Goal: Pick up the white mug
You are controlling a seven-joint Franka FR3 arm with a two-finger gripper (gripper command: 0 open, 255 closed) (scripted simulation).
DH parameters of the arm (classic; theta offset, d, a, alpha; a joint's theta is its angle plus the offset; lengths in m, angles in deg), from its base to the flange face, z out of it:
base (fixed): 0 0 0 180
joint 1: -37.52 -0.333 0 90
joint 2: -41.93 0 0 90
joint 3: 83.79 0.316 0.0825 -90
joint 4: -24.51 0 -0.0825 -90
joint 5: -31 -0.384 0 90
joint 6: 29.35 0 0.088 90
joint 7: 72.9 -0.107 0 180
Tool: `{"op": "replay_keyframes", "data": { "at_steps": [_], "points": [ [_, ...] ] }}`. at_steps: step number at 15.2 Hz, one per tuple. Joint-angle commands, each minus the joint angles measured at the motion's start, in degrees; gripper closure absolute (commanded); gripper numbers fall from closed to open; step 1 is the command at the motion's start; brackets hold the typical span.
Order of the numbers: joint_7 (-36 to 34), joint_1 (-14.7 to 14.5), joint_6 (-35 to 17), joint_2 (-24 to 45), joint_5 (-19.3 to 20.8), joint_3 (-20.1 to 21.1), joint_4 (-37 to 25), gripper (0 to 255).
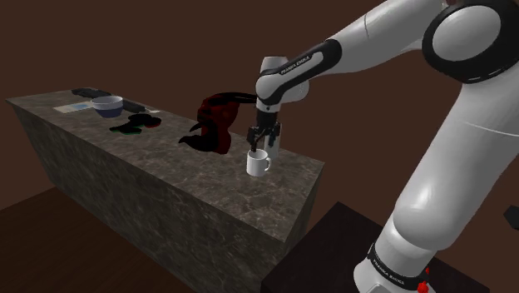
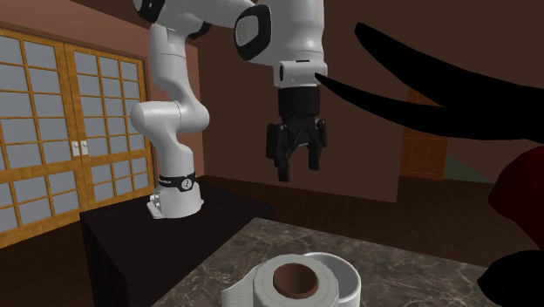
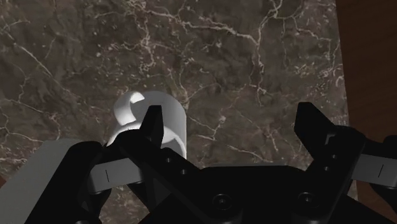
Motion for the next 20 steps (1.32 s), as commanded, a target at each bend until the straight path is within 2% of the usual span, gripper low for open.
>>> {"op": "replay_keyframes", "data": {
  "at_steps": [1, 11, 20],
  "points": [
    [-0.34, 0.31, -1.72, 4.44, 0.44, -0.28, -2.70, 0],
    [-2.48, 1.18, -5.87, 25.29, 1.94, -1.81, -19.15, 0],
    [-2.34, 1.26, -10.37, 29.03, 1.73, -1.70, -18.38, 0]
  ]
}}
